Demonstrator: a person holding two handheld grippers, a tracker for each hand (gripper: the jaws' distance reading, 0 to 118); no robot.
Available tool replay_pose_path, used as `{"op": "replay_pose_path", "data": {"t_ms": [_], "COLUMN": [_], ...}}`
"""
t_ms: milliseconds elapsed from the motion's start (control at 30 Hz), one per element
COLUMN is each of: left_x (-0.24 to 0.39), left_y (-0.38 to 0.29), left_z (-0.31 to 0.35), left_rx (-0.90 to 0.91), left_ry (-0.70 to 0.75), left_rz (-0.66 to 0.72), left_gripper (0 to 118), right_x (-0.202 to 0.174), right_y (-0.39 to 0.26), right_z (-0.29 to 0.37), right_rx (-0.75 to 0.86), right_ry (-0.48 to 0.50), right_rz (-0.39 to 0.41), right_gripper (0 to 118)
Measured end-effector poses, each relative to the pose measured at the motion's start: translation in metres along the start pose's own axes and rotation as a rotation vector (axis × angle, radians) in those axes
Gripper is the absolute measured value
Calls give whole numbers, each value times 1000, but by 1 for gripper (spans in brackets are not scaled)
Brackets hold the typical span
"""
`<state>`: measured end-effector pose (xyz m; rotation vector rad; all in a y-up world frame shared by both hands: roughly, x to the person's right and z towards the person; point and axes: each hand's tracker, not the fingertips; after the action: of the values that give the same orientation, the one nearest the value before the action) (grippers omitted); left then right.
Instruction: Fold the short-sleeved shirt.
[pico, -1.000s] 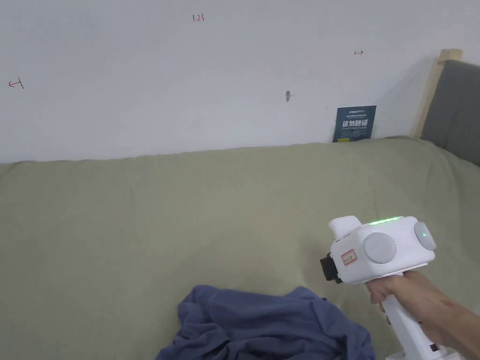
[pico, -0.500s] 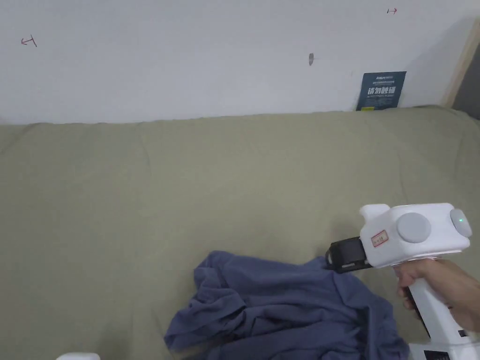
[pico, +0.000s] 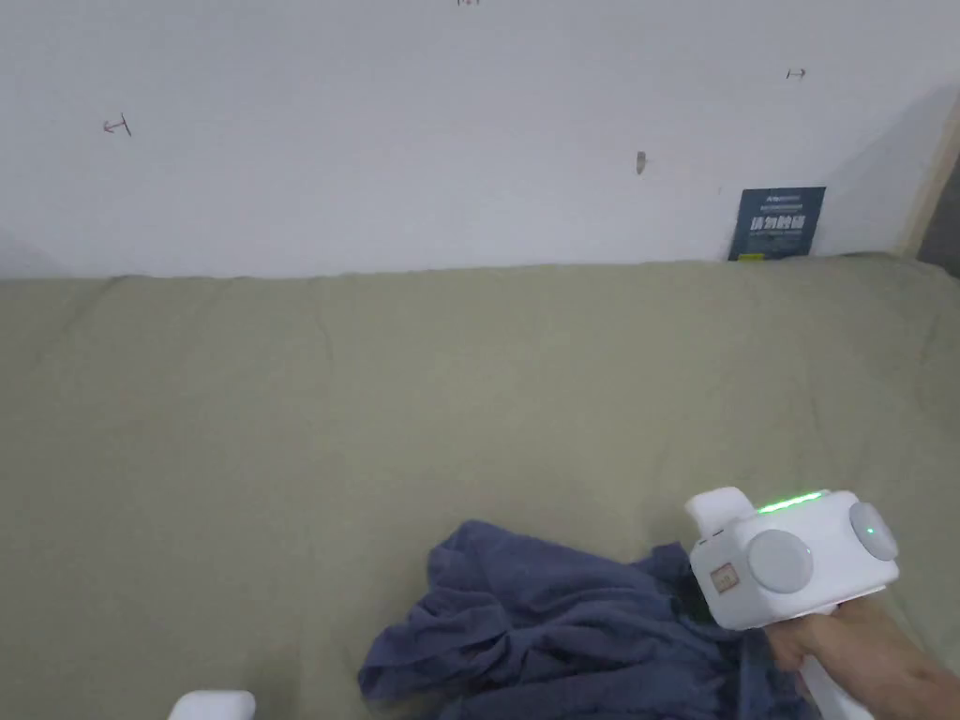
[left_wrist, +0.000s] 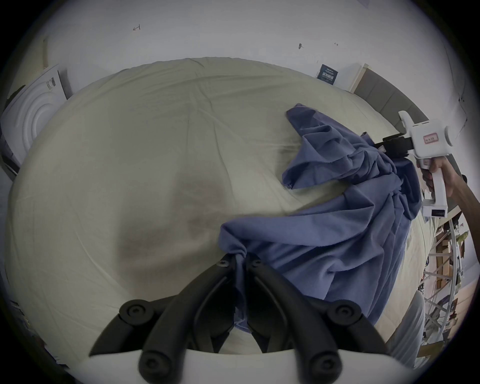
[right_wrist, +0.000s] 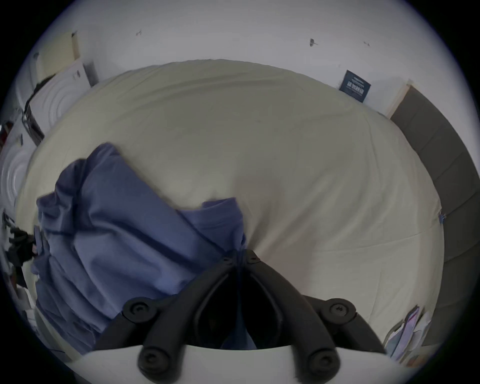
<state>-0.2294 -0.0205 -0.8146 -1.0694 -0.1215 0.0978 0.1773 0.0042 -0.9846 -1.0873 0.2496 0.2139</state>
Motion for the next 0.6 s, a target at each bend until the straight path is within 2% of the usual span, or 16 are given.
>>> {"op": "replay_pose_path", "data": {"t_ms": [67,133,233,300,533,600], "left_x": [-6,-9,-7,-6,-34,-41], "left_y": [1,2,9,16,32,36], "left_z": [3,12,38,65,164,201], "left_rx": [-5,15,49,105,298,361], "left_ry": [0,0,22,51,155,163], "left_rz": [20,77,86,86,150,165], "left_gripper": [6,6,6,6,6,6], "right_x": [-1,5,15,22,54,62], "right_y": [-4,-2,1,1,-16,-23], "right_z": [26,58,111,153,277,309], "right_rx": [77,114,177,237,402,467], "right_ry": [-15,14,-9,-31,-48,-41], "right_rz": [-37,-67,-65,-60,-130,-177], "right_gripper": [2,2,2,2,2,2]}}
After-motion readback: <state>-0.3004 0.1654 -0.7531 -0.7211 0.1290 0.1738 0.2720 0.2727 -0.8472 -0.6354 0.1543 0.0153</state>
